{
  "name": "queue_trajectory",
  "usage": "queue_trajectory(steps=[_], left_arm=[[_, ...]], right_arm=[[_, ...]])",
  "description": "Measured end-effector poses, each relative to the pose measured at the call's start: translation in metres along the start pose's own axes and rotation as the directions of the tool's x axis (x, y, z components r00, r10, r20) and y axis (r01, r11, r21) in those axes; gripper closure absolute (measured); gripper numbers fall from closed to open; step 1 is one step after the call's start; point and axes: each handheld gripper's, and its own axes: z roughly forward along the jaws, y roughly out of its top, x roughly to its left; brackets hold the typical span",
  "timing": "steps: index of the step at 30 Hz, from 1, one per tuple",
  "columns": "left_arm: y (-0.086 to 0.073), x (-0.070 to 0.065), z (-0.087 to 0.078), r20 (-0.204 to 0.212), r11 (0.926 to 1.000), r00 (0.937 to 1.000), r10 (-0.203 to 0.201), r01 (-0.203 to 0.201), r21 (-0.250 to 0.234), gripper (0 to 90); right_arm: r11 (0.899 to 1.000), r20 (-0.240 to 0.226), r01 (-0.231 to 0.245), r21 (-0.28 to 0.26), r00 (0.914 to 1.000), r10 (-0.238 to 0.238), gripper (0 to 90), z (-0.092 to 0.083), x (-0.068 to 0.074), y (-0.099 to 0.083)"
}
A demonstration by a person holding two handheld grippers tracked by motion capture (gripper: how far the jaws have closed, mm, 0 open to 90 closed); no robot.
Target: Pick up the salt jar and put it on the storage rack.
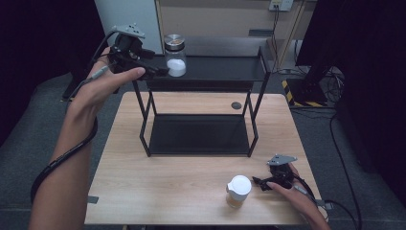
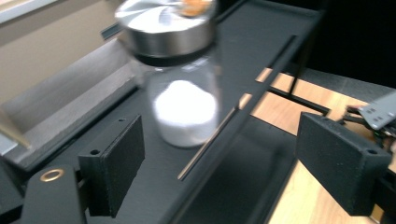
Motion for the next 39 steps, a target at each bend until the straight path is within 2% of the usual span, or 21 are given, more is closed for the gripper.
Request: queue_trajectory(steps=[3,4,9,10,14,15,16,18,19,20,24,27,30,32,39], left_arm=[[-0.004,-0.006,-0.001,0.008,0.9998,0.9998,0.019,-0.019,0.002,14.0],[-0.01,-0.011,0.0,0.025,0.9998,0.9995,0.019,-0.019,-0.009,13.8],[-0.024,-0.02,0.008,0.047,0.9997,0.9987,0.019,-0.019,-0.012,12.1],[-0.033,-0.023,0.015,0.062,0.9997,0.9979,0.016,-0.015,-0.017,12.0],[-0.052,-0.027,0.031,0.089,1.0,0.996,0.001,0.0,-0.009,11.2],[-0.052,-0.027,0.031,0.089,1.0,0.996,0.001,0.0,-0.009,11.0],[-0.061,-0.028,0.039,0.093,1.0,0.9957,-0.008,0.008,-0.004,11.0],[-0.066,-0.029,0.043,0.096,0.9999,0.9954,-0.01,0.01,-0.001,10.6],[-0.076,-0.03,0.049,0.099,0.9998,0.995,-0.016,0.017,-0.005,10.4],[-0.076,-0.03,0.049,0.099,0.9998,0.995,-0.016,0.017,-0.005,9.8],[-0.099,-0.038,0.063,0.112,0.9995,0.9934,-0.024,0.027,-0.019,7.8],[-0.108,-0.042,0.07,0.123,0.9994,0.9921,-0.027,0.029,-0.018,6.4],[-0.122,-0.054,0.085,0.128,0.9999,0.9917,-0.016,0.015,0.006,5.5],[-0.128,-0.057,0.089,0.131,0.9999,0.9913,-0.016,0.015,0.007,5.3],[-0.164,-0.07,0.12,0.166,0.9978,0.9845,-0.056,0.049,0.044,4.9]], right_arm=[[1.0,0.0,0.0,0.0,1.0,0.0,1.9,0.0,0.0,0.0],[1.0,0.0,0.0,0.0,1.0,0.0,1.8,0.0,0.0,0.0],[1.0,0.0,0.001,0.0,1.0,-0.001,1.9,0.0,0.0,0.0],[1.0,0.001,0.002,0.0,1.0,-0.002,1.8,0.0,0.0,0.0],[1.0,0.0,0.001,0.0,1.0,-0.001,1.9,0.0,0.0,0.0],[1.0,0.0,0.001,0.0,1.0,-0.001,1.9,0.0,0.0,0.0],[1.0,0.001,0.001,-0.001,1.0,-0.001,1.9,0.0,0.0,0.0],[1.0,0.001,0.001,-0.001,1.0,-0.001,1.9,0.0,0.0,0.0],[1.0,0.001,0.001,0.0,1.0,-0.001,1.9,0.0,0.0,0.0],[1.0,0.001,0.001,0.0,1.0,-0.001,1.9,0.0,0.0,0.0],[1.0,0.001,0.001,-0.001,1.0,-0.001,1.8,0.0,0.0,0.0],[1.0,0.001,0.001,-0.001,1.0,-0.001,1.8,0.0,0.0,0.0],[1.0,0.001,0.001,-0.001,1.0,-0.001,1.9,0.0,0.0,0.0],[1.0,0.001,0.001,-0.001,1.0,-0.001,1.9,0.0,0.0,0.0],[1.0,0.0,0.0,-0.001,1.0,0.0,1.9,0.0,0.0,0.0]])
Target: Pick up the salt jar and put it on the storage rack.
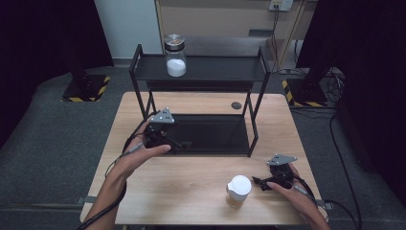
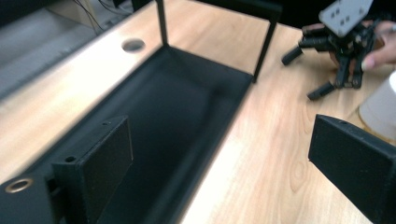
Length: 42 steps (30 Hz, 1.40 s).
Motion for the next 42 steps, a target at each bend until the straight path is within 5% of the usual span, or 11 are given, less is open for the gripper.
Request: queue_trajectory(steps=[13,26,37,42], left_arm=[[-0.04,-0.011,0.041,0.013,0.9951,0.9984,-0.055,0.054,0.083,3.4],[-0.073,-0.016,0.038,-0.002,0.9905,0.9957,-0.093,0.092,0.102,3.3],[-0.099,-0.021,0.035,-0.061,0.9809,0.9877,-0.144,0.151,0.123,3.0],[-0.102,-0.024,0.039,-0.075,0.9795,0.9887,-0.13,0.14,0.145,2.9]], right_arm=[[1.0,0.0,0.0,0.0,1.0,0.0,1.9,0.0,0.0,0.0],[1.0,0.0,0.0,0.0,1.0,0.0,1.9,0.0,0.0,0.0],[1.0,-0.001,0.001,-0.001,1.0,-0.001,1.9,0.0,0.0,0.0],[1.0,-0.002,0.0,0.0,1.0,0.0,1.9,0.0,0.0,0.0]])
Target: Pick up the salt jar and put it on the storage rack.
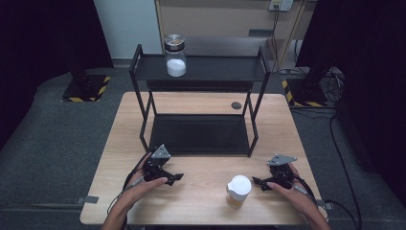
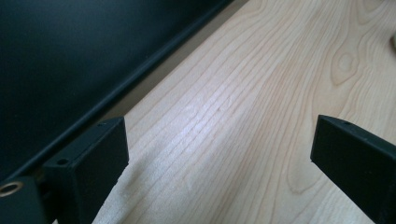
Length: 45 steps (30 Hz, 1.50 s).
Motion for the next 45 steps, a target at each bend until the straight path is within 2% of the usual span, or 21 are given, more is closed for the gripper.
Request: queue_trajectory(steps=[12,20,27,45], left_arm=[[-0.002,-0.002,0.01,-0.011,0.9986,0.9995,0.031,-0.03,0.042,2.7],[-0.005,-0.002,0.013,-0.011,0.9984,0.9991,0.041,-0.04,0.04,1.1],[-0.013,-0.008,0.015,-0.03,0.9945,0.9943,0.102,-0.102,0.024,0.0],[-0.013,-0.01,0.015,-0.04,0.995,0.9944,0.098,-0.097,0.026,0.0]], right_arm=[[1.0,-0.001,-0.003,0.001,1.0,0.003,1.9,0.0,0.0,0.0],[1.0,-0.001,-0.003,0.001,1.0,0.003,1.9,0.0,0.0,0.0],[1.0,-0.001,-0.003,0.001,1.0,0.003,1.9,0.0,0.0,0.0],[1.0,0.003,-0.006,-0.001,1.0,0.006,2.0,0.0,0.001,-0.001]])
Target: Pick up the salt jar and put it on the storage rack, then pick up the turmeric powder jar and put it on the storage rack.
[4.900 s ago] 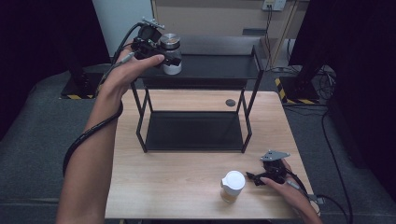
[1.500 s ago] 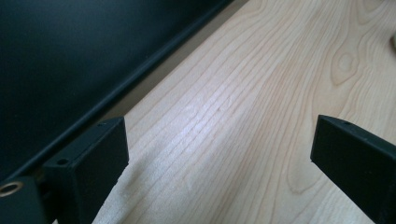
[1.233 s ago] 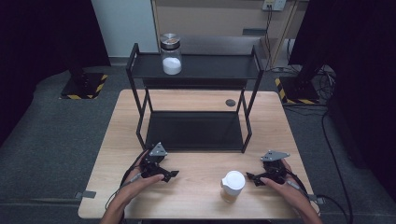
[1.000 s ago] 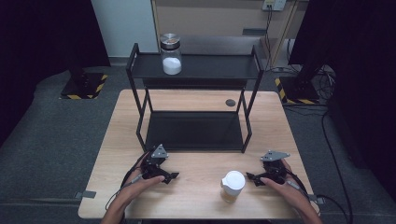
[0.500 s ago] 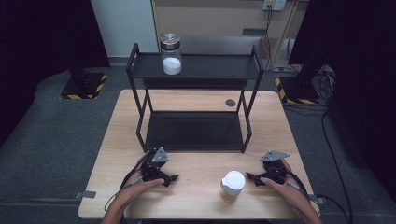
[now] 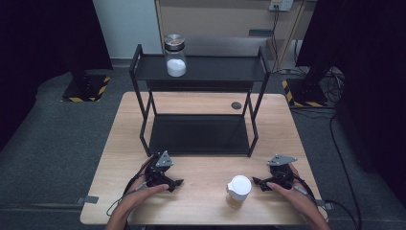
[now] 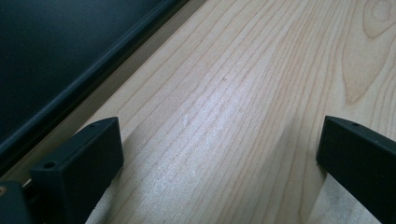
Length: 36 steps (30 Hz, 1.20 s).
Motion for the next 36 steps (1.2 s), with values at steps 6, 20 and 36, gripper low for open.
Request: queue_trajectory(steps=[6,20,36], left_arm=[[0.0,0.0,0.0,0.0,1.0,1.0,0.0,0.0,0.0,0.0],[0.0,0.0,0.0,0.0,1.0,1.0,0.0,0.0,0.0,0.0],[0.0,-0.001,0.0,-0.005,1.0,1.0,-0.003,0.003,-0.001,0.0]], right_arm=[[1.0,0.0,-0.001,0.0,1.0,0.001,2.0,0.0,0.0,0.0],[1.0,-0.011,0.017,-0.018,0.9998,-0.017,4.7,-0.013,0.008,-0.001],[0.998,-0.052,0.058,-0.007,0.9969,-0.059,5.2,-0.034,0.021,-0.006]])
